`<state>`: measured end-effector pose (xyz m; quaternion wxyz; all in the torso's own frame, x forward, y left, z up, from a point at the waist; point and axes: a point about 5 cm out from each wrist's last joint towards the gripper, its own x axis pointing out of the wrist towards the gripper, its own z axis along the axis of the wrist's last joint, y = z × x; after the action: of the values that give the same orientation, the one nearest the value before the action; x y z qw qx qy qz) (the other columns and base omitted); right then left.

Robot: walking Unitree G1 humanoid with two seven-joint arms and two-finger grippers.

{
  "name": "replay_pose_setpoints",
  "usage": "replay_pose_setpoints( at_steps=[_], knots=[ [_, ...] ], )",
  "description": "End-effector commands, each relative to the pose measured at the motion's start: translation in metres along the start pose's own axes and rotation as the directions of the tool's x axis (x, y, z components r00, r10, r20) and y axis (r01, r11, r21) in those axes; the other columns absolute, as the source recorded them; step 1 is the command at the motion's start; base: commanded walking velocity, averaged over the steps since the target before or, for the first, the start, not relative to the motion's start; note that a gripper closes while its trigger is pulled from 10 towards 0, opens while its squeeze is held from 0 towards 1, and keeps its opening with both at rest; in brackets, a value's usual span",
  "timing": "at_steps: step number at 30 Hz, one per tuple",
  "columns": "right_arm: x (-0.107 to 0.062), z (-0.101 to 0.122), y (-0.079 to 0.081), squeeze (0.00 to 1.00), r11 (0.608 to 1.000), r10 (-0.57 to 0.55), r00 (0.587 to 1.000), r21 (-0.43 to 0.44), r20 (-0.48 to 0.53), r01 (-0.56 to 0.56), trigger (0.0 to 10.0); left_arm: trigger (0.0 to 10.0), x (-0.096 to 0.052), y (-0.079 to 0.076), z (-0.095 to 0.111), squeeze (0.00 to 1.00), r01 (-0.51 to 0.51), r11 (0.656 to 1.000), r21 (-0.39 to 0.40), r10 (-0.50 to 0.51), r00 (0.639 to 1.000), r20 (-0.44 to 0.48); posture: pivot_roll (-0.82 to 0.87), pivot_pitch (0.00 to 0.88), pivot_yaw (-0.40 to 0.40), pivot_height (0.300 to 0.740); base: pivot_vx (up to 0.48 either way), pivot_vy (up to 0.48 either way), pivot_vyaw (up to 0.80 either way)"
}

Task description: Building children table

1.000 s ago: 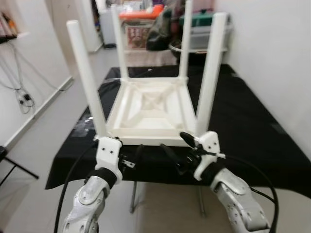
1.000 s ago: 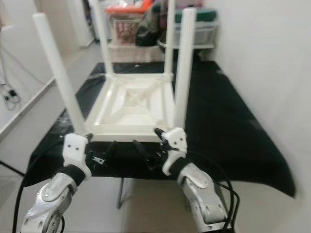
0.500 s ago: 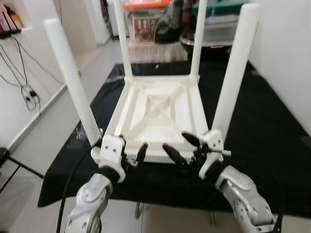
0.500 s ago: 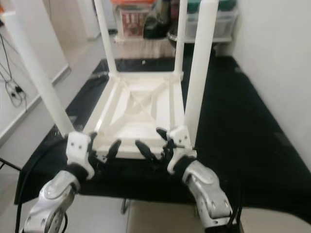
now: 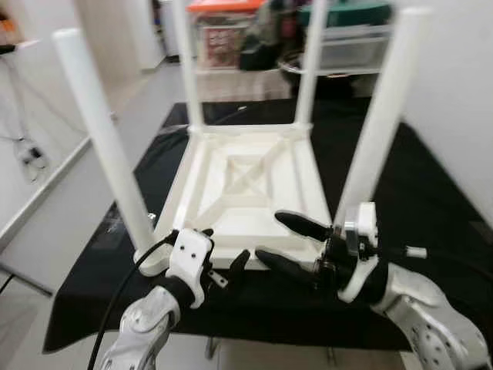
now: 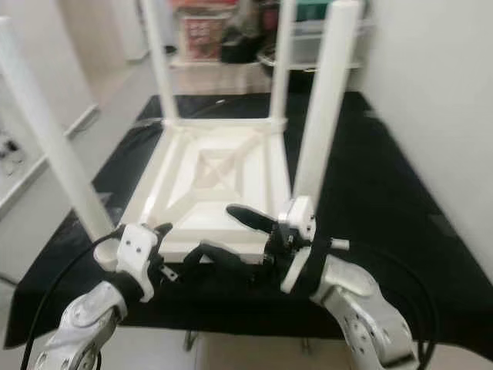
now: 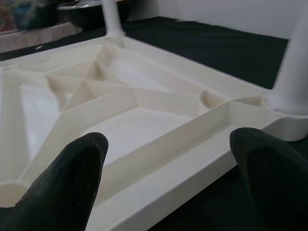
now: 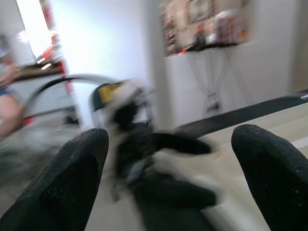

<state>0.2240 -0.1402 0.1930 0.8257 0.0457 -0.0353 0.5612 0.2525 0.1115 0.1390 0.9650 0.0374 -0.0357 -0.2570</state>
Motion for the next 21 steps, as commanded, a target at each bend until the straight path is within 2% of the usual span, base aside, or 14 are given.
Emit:
replay_pose_setpoints(
  at_steps=[1, 3, 6, 7, 9, 11, 13, 14, 17, 20, 21],
  knots=[
    [0.004, 0.006, 0.011, 0.00, 0.996, 0.086, 0.996, 0.000, 0.013, -0.086, 10.0, 10.0, -0.002, 0.002, 0.000, 0.00, 0.005, 1.000, 0.013, -0.005, 1.000, 0.000, -0.05, 0.033, 0.018, 0.740, 0.000, 0.000, -0.48],
    [-0.002, 0.011, 0.015, 0.00, 0.992, 0.127, 0.992, -0.010, 0.000, -0.127, 10.0, 10.0, -0.002, 0.003, 0.000, 0.00, 0.008, 1.000, 0.015, -0.008, 1.000, 0.000, -0.05, 0.032, 0.024, 0.740, 0.000, 0.000, 0.00],
    [-0.004, 0.015, 0.014, 0.00, 0.992, 0.123, 0.992, -0.026, -0.001, -0.123, 10.0, 10.0, -0.002, 0.003, 0.000, 0.00, 0.008, 1.000, 0.016, -0.008, 1.000, -0.001, -0.05, 0.032, 0.025, 0.740, 0.000, 0.000, 0.00],
    [-0.009, 0.023, 0.009, 0.00, 0.995, 0.087, 0.996, -0.053, 0.011, -0.086, 10.0, 10.0, -0.002, 0.003, 0.000, 0.00, 0.010, 1.000, 0.017, -0.010, 1.000, -0.001, -0.05, 0.032, 0.024, 0.740, 0.000, 0.000, 0.00],
    [-0.024, 0.047, -0.015, 0.00, 0.986, -0.087, 0.992, -0.134, 0.089, 0.099, 10.0, 10.0, -0.002, 0.004, 0.000, 0.00, 0.011, 1.000, 0.016, -0.011, 1.000, 0.000, -0.06, 0.035, 0.025, 0.740, 0.000, 0.000, 0.00],
    [-0.024, 0.047, -0.015, 0.00, 0.986, -0.087, 0.992, -0.134, 0.089, 0.099, 10.0, 10.0, -0.002, 0.004, 0.000, 0.00, 0.011, 1.000, 0.016, -0.011, 1.000, 0.000, -0.06, 0.035, 0.025, 0.740, 0.000, 0.000, 0.00],
    [-0.039, 0.071, -0.024, 0.00, 0.968, -0.169, 0.968, -0.153, 0.188, 0.199, 10.0, 10.0, -0.002, 0.005, 0.000, 0.00, 0.012, 1.000, 0.014, -0.012, 1.000, 0.000, -0.06, 0.038, 0.026, 0.740, 0.000, 0.000, 0.00],
    [-0.039, 0.071, -0.024, 0.00, 0.968, -0.169, 0.968, -0.153, 0.188, 0.199, 10.0, 10.0, -0.002, 0.005, 0.000, 0.00, 0.012, 1.000, 0.014, -0.012, 1.000, 0.000, -0.06, 0.038, 0.026, 0.740, 0.000, 0.000, 0.00],
    [-0.055, 0.097, -0.022, 0.00, 0.962, -0.166, 0.937, -0.159, 0.307, 0.222, 10.0, 10.0, -0.002, 0.005, 0.001, 0.00, 0.012, 1.000, 0.012, -0.012, 1.000, 0.003, -0.06, 0.042, 0.026, 0.740, 0.000, 0.000, 0.00],
    [-0.058, 0.105, -0.020, 0.00, 0.962, -0.150, 0.926, -0.165, 0.347, 0.217, 10.0, 10.0, -0.002, 0.005, 0.001, 0.00, 0.011, 1.000, 0.011, -0.011, 1.000, 0.003, -0.06, 0.043, 0.028, 0.740, 0.000, 0.000, 0.00],
    [-0.061, 0.114, -0.018, 0.00, 0.960, -0.135, 0.909, -0.174, 0.393, 0.218, 10.0, 10.0, -0.002, 0.004, 0.001, 0.00, 0.012, 1.000, 0.011, -0.012, 1.000, 0.004, -0.06, 0.043, 0.028, 0.740, 0.000, 0.000, 0.00]
  ],
)
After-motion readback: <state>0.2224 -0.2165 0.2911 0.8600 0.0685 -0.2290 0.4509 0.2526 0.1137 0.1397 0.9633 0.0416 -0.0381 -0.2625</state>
